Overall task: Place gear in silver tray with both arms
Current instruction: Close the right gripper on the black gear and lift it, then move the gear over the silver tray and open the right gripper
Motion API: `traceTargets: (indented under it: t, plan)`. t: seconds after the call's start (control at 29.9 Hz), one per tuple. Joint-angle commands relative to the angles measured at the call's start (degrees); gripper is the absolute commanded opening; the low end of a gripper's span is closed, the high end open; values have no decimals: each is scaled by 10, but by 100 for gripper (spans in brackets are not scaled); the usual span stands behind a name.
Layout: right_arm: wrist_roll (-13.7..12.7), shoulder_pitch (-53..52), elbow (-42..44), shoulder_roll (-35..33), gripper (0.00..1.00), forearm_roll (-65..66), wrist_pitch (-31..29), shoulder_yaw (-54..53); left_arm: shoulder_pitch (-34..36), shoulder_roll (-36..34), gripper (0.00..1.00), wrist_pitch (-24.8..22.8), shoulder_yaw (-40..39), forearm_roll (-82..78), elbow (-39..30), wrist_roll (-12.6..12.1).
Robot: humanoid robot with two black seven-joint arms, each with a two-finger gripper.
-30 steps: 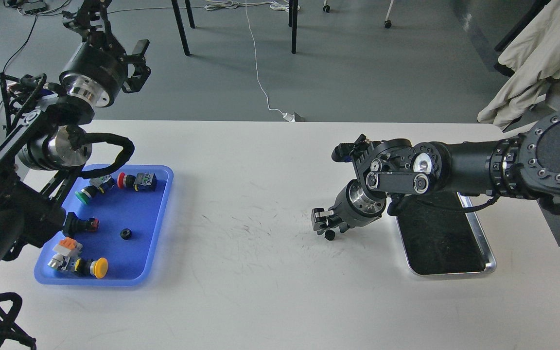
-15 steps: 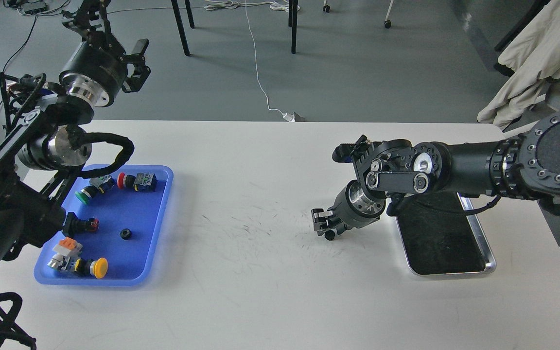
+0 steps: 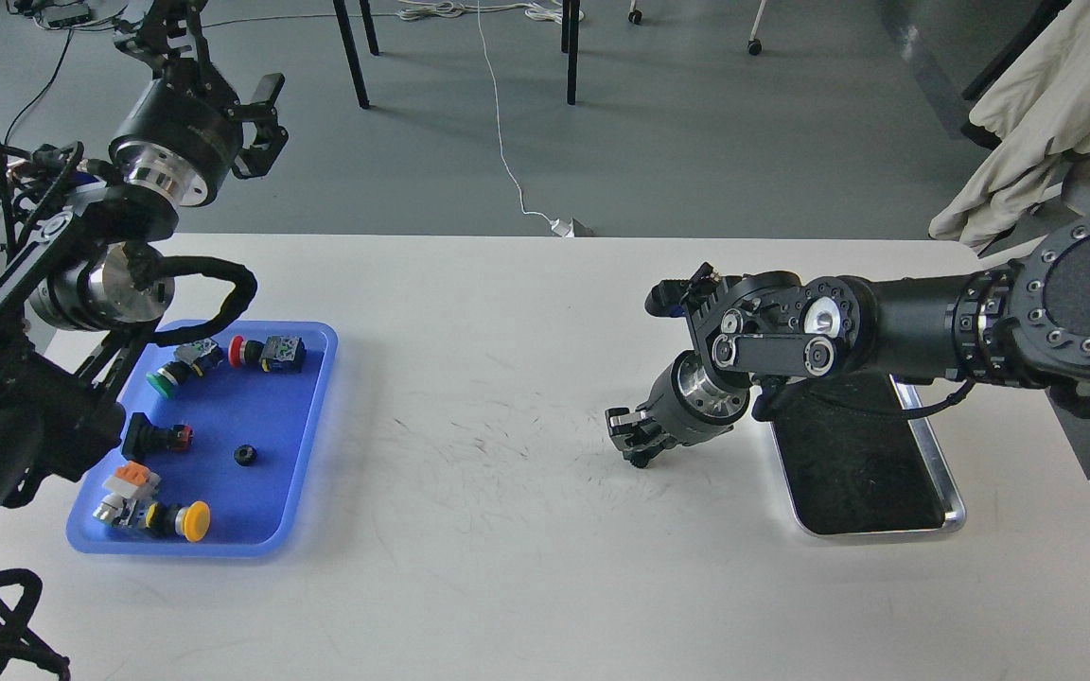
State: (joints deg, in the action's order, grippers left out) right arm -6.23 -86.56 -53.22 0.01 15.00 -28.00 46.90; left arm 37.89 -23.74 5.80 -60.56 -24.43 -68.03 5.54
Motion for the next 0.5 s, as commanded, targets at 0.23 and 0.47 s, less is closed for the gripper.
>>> traceTargets:
  t: [0.23, 0.47]
  plan:
    - [1, -82, -39, -70, 2, -1, 0, -13, 0, -1, 98, -1, 0, -1, 1, 8]
    - [2, -71, -44, -279, 2, 44, 0, -22, 1, 2, 98, 0, 0, -1, 0, 9]
